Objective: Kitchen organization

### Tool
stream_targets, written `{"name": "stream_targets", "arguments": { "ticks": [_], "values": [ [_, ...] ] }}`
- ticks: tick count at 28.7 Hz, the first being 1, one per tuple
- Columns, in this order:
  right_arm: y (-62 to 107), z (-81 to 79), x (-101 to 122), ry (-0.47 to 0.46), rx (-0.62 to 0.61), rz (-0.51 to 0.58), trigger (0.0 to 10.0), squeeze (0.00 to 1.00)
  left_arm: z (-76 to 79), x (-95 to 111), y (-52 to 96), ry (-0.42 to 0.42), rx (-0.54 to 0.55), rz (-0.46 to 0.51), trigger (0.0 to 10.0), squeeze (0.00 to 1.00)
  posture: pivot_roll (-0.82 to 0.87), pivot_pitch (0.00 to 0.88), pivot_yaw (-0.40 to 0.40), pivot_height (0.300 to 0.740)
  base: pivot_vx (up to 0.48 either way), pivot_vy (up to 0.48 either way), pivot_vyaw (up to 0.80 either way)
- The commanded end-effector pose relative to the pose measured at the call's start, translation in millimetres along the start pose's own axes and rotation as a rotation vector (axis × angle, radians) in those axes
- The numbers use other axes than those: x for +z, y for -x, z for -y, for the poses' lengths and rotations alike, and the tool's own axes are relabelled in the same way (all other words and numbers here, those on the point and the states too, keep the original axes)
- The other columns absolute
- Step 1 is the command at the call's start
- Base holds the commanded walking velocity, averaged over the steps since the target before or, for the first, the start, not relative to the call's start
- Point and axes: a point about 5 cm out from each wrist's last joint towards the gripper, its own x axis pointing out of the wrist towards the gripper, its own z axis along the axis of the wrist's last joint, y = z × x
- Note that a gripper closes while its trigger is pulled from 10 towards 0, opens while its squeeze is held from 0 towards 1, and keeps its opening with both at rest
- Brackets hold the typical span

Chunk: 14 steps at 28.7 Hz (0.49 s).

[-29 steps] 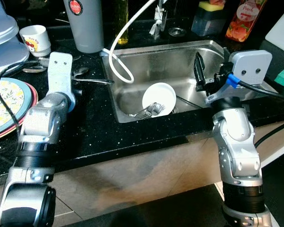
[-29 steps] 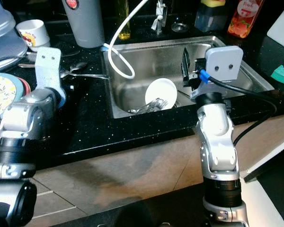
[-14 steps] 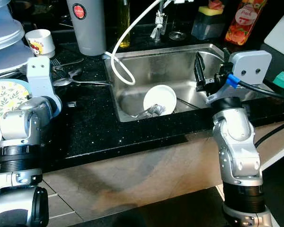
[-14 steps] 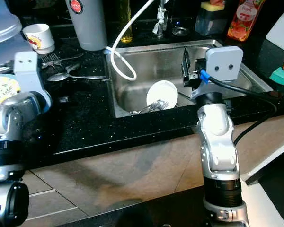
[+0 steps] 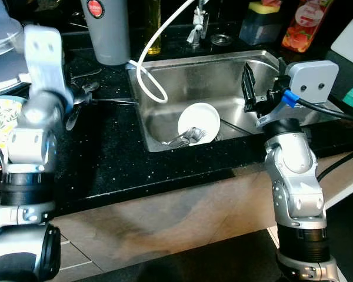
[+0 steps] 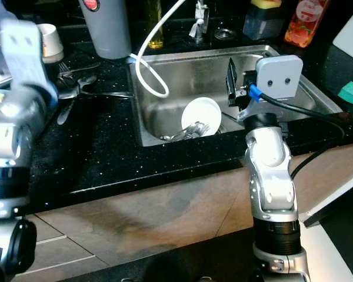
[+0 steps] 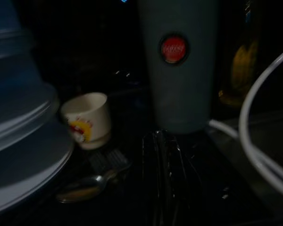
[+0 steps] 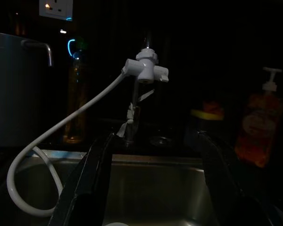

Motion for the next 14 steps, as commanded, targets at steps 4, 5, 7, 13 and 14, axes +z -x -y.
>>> {"name": "stream_targets", "arguments": {
  "ticks": [4, 5, 7, 13, 14],
  "values": [
    [-1.8, 2.3, 1, 0.002, -0.003, 0.01, 10.0, 0.0, 5.9, -52, -3.0, 0.013, -0.041, -0.283, 10.0, 0.85, 0.06, 0.101, 0.004, 0.74, 0.0, 0.0, 0.0],
    [-1.9, 2.2, 1, 0.002, -0.003, 0.01, 10.0, 0.0, 4.0, -62, -4.1, 0.028, -0.034, -0.337, 10.0, 1.0, 0.06, 0.096, 0.005, 0.74, 0.0, 0.0, 0.0],
    [-2.0, 2.1, 1, 0.003, -0.003, 0.011, 10.0, 0.0, 4.8, -72, -4.4, 0.04, -0.055, -0.387, 10.0, 1.0, 0.06, 0.095, 0.006, 0.74, 0.0, 0.0, 0.0],
    [-1.3, 2.3, 1, 0.005, -0.004, 0.013, 10.0, 0.0, 6.0, -97, -3.0, 0.115, -0.11, -0.519, 10.0, 0.0, 0.05, 0.091, 0.009, 0.74, 0.0, 0.0, 0.0],
    [-1.1, 2.6, 1, 0.006, -0.004, 0.014, 10.0, 0.0, 5.7, -100, -2.7, 0.131, -0.125, -0.534, 10.0, 0.0, 0.05, 0.089, 0.011, 0.74, 0.0, 0.0, 0.0]
  ]
}}
